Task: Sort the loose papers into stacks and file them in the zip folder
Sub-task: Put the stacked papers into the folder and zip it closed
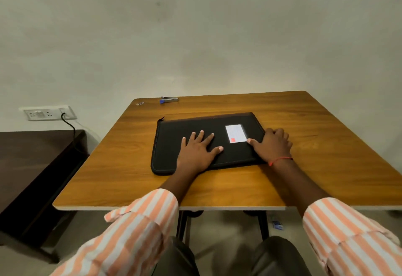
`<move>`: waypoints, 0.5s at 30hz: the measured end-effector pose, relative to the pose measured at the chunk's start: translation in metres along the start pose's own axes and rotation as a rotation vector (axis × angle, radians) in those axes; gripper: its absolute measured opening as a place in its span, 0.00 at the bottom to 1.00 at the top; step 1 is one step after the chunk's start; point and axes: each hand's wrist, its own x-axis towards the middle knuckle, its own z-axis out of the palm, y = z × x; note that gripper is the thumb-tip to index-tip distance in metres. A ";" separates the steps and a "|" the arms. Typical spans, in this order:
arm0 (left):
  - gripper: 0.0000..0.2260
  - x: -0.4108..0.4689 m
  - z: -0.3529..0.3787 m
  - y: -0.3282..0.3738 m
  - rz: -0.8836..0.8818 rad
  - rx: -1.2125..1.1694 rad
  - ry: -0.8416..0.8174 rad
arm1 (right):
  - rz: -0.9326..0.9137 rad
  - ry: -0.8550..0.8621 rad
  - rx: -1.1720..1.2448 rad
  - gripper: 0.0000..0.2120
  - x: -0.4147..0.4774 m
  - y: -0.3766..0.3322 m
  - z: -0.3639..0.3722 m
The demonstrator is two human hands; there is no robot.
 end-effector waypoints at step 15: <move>0.29 0.012 -0.024 -0.020 -0.029 0.038 0.023 | -0.073 -0.306 0.134 0.44 -0.008 -0.031 0.022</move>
